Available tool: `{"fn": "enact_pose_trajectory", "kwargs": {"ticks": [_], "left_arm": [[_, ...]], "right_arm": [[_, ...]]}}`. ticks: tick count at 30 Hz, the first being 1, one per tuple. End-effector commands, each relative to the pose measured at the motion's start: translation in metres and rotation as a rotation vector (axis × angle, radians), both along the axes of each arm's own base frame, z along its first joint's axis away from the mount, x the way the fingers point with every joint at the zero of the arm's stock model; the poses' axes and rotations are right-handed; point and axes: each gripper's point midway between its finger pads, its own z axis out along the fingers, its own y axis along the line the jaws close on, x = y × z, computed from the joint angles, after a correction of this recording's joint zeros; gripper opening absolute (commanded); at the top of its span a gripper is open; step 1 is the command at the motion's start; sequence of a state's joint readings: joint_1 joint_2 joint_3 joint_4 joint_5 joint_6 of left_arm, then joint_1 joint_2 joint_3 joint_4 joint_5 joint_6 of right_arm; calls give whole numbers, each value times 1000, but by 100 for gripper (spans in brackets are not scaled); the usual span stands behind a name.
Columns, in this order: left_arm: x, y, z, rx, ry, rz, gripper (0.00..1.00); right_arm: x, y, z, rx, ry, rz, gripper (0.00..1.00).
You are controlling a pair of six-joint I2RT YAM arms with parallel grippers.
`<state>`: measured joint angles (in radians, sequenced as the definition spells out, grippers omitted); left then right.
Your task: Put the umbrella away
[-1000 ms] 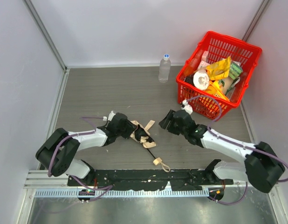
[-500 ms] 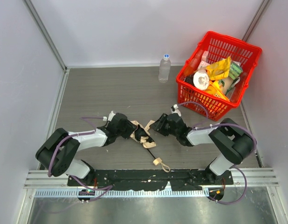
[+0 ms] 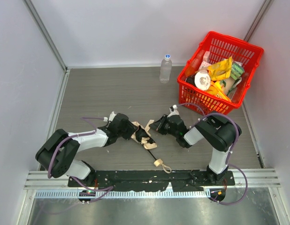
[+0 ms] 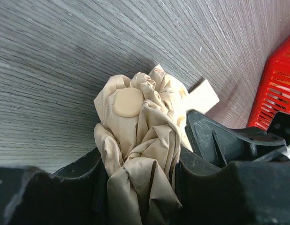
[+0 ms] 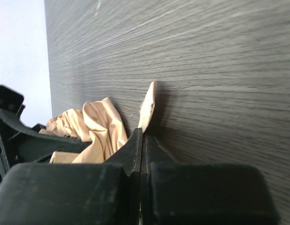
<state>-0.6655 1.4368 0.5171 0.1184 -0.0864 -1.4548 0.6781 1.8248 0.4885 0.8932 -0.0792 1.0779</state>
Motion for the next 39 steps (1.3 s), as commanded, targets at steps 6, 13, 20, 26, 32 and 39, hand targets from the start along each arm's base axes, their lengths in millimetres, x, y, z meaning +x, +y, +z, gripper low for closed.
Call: {"fn": "enact_pose_trajectory", "kwargs": {"ticks": [6, 13, 20, 26, 32, 39], "left_arm": [[-40, 29, -40, 221, 259, -27, 0], [-47, 32, -46, 204, 308, 14, 0], [-60, 41, -58, 252, 418, 64, 0], [-69, 46, -71, 281, 492, 89, 0], [-66, 50, -70, 334, 514, 111, 0], [-64, 44, -68, 351, 552, 65, 0]], "right_arm": [[9, 10, 127, 70, -626, 139, 1], [-10, 16, 197, 369, -674, 153, 1], [-43, 7, 239, 573, -707, 185, 1], [-62, 7, 269, 581, -800, 260, 1], [-77, 20, 290, 554, -870, 380, 1], [-115, 58, 270, 309, -931, 588, 1]]}}
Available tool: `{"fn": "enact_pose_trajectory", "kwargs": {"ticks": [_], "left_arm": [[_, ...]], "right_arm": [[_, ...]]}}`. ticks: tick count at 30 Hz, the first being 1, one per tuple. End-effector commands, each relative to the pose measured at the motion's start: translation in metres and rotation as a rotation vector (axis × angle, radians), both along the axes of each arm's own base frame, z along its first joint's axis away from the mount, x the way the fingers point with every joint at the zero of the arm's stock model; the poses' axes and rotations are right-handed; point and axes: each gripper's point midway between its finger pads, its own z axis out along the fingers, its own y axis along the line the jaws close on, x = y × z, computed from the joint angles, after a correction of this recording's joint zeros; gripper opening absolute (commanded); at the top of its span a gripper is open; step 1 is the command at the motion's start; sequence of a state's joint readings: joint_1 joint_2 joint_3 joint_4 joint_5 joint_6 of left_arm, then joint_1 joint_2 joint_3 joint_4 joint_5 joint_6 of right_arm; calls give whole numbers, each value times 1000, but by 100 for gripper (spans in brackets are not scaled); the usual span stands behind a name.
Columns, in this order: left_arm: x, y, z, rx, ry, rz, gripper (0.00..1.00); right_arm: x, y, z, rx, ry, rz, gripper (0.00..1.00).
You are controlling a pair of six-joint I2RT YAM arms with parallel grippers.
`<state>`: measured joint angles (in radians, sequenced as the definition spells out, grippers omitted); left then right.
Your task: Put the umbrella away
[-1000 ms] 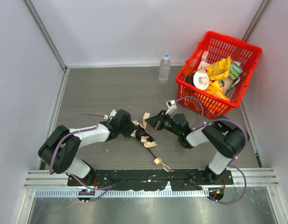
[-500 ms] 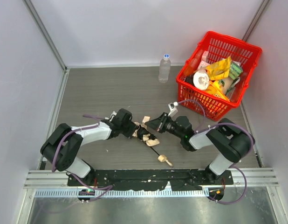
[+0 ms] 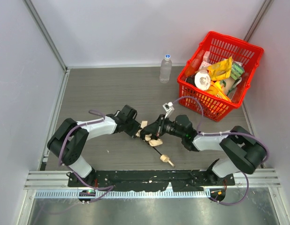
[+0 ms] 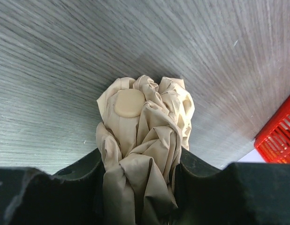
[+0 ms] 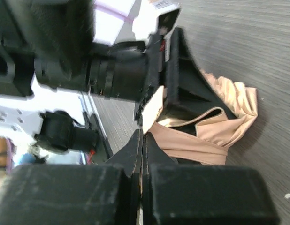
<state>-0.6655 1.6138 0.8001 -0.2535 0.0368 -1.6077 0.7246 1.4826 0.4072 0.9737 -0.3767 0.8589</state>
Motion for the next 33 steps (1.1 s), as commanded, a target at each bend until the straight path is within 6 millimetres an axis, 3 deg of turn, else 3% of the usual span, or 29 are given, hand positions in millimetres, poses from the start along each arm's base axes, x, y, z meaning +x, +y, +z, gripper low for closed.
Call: {"fn": "enact_pose_trajectory", "kwargs": {"ticks": [1, 5, 9, 11, 16, 22, 27, 33], "left_arm": [[-57, 66, -59, 319, 242, -47, 0], [-54, 58, -56, 311, 265, -92, 0], [-53, 48, -52, 284, 282, -129, 0], [-52, 46, -51, 281, 279, -142, 0], [-50, 49, -48, 304, 264, -166, 0], [-52, 49, -48, 304, 268, -186, 0], [-54, 50, -49, 311, 282, -194, 0], [-54, 51, -52, 311, 278, -196, 0]], "right_arm": [[-67, 41, 148, 196, -533, 247, 1], [-87, 59, 112, 0, -578, 334, 1], [-86, 69, 81, -184, -620, 356, 1], [-88, 74, 53, -313, -635, 373, 1], [-102, 89, 16, -478, -677, 446, 1], [-98, 82, -31, -718, -701, 478, 1], [-81, 58, -90, -1017, -710, 442, 1], [-77, 40, -110, -1131, -711, 403, 1]]}}
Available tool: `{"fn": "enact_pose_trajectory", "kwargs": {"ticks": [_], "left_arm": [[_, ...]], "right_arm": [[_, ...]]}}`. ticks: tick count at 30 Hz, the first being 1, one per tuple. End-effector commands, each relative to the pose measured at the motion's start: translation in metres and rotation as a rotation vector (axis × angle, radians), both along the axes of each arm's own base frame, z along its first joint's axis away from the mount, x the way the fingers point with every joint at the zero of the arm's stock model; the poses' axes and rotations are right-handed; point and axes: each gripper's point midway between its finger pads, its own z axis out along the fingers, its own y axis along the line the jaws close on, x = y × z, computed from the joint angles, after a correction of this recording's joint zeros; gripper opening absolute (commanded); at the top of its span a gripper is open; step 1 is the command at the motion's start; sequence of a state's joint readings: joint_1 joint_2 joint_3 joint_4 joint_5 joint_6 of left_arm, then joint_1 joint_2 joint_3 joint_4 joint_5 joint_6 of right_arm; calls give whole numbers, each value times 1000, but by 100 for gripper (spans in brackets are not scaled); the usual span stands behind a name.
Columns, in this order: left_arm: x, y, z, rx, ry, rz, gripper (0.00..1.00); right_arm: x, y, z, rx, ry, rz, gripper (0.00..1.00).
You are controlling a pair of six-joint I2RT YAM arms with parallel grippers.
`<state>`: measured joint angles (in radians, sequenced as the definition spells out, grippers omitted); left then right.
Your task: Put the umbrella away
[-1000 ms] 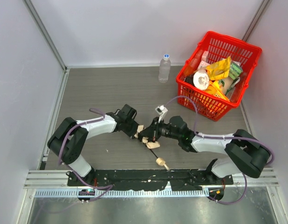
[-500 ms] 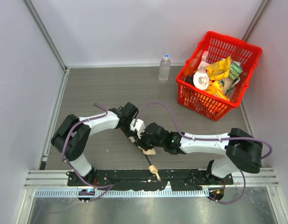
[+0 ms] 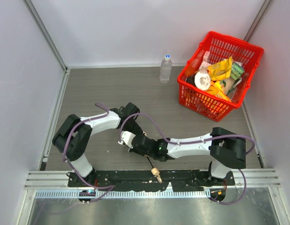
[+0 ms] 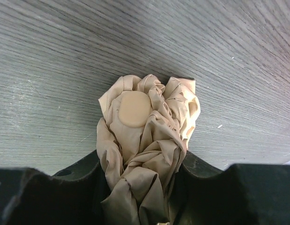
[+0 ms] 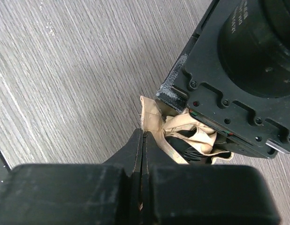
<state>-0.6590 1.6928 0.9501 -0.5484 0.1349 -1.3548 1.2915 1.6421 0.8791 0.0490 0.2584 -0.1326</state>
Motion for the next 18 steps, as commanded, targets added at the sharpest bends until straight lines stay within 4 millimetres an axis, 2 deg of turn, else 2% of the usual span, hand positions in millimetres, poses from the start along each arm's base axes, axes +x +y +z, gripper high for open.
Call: {"fn": "enact_pose_trajectory", "kwargs": {"ticks": [1, 5, 9, 11, 18], "left_arm": [[-21, 41, -46, 199, 93, 57, 0], [-21, 41, -45, 194, 86, 54, 0], [-21, 41, -45, 197, 86, 50, 0], [-21, 40, -45, 194, 86, 49, 0], [-19, 38, -46, 192, 87, 46, 0]], "right_arm": [[-3, -21, -34, -131, -21, -33, 1], [10, -27, -42, -177, -71, -99, 1], [6, -36, -68, -271, -21, -118, 1], [7, -43, -73, -293, -11, -162, 1], [14, -70, -84, -373, 18, -286, 15]]}}
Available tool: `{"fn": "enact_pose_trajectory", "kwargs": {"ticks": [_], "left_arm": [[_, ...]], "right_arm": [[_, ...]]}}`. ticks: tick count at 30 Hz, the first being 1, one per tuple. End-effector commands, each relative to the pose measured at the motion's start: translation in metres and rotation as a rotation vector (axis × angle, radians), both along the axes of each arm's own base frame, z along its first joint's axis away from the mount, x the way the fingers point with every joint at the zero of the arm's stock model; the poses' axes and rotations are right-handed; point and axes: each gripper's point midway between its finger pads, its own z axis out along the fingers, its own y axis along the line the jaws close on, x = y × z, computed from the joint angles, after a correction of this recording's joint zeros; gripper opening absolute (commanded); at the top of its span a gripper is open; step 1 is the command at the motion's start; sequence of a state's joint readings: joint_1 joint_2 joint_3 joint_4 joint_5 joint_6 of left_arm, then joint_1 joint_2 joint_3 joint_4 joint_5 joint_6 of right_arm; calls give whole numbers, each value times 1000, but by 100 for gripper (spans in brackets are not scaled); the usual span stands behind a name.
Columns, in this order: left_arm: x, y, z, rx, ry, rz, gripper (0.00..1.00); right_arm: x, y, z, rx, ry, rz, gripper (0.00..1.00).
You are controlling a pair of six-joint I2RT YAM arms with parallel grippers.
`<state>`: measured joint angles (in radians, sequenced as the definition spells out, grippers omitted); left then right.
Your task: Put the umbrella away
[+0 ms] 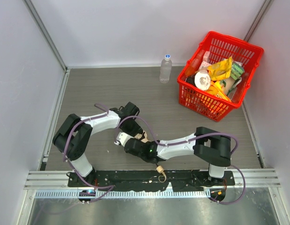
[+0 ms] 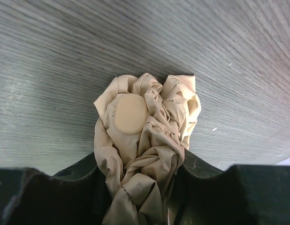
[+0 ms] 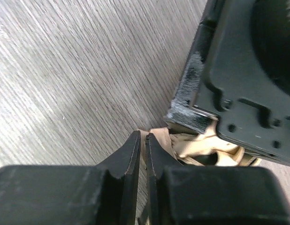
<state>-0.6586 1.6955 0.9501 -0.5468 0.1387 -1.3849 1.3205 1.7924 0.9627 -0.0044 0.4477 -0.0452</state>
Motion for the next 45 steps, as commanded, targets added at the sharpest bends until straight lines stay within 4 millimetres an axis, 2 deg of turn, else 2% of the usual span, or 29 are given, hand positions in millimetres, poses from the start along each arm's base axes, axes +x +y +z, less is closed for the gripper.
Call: {"fn": "enact_pose_trajectory", "kwargs": {"ticks": [1, 5, 12, 14, 15, 17, 19, 20, 22, 23, 24, 25, 26, 27, 28, 29, 32, 34, 38, 43, 45], "left_arm": [[-20, 40, -46, 199, 81, 13, 0], [-20, 42, -46, 206, 79, 13, 0], [-19, 45, -46, 200, 85, 28, 0], [-18, 44, -44, 194, 74, 29, 0], [-16, 45, -43, 198, 70, 34, 0], [-14, 45, -41, 197, 62, 36, 0], [-14, 45, -41, 200, 66, 35, 0], [-14, 44, -40, 199, 66, 33, 0], [-12, 45, -37, 205, 57, 37, 0], [-12, 45, -35, 202, 53, 37, 0], [-8, 50, -33, 226, 25, 45, 0], [-6, 52, -31, 239, 10, 47, 0], [-2, 54, -27, 247, -10, 49, 0], [1, 58, -22, 268, -34, 47, 0], [7, 63, -15, 291, -68, 50, 0], [11, 68, -6, 316, -100, 47, 0], [39, 81, 32, 375, -268, 54, 0], [59, 81, 66, 364, -426, 32, 0], [91, 81, 151, 360, -792, -30, 0], [99, 87, 252, 481, -1230, -76, 0], [97, 76, 298, 456, -1502, -57, 0]], "right_arm": [[-1, -69, -56, -270, 79, -138, 17], [-1, -73, -61, -288, 101, -163, 22], [29, -96, -39, -245, 34, -373, 21], [37, -106, -33, -254, -17, -445, 17], [31, -101, -33, -239, 8, -434, 15], [14, -79, -23, -133, 36, -369, 15], [7, -62, 6, 25, 64, -372, 15], [6, -61, 12, 55, 70, -382, 15], [0, -49, 47, 193, 99, -373, 15], [-7, -38, 75, 313, 137, -338, 15], [-12, -33, 94, 389, 157, -315, 17], [-21, -25, 133, 541, 199, -271, 19], [-24, -24, 149, 604, 213, -255, 19], [-29, -27, 181, 716, 230, -235, 23], [-29, -31, 193, 759, 237, -238, 26], [-32, -40, 213, 812, 234, -231, 26], [-24, -71, 235, 871, 195, -301, 28], [-19, -93, 241, 878, 157, -353, 29], [-15, -134, 243, 888, 108, -443, 30], [-13, -161, 240, 913, 77, -502, 31], [-13, -167, 243, 923, 69, -509, 31]]}}
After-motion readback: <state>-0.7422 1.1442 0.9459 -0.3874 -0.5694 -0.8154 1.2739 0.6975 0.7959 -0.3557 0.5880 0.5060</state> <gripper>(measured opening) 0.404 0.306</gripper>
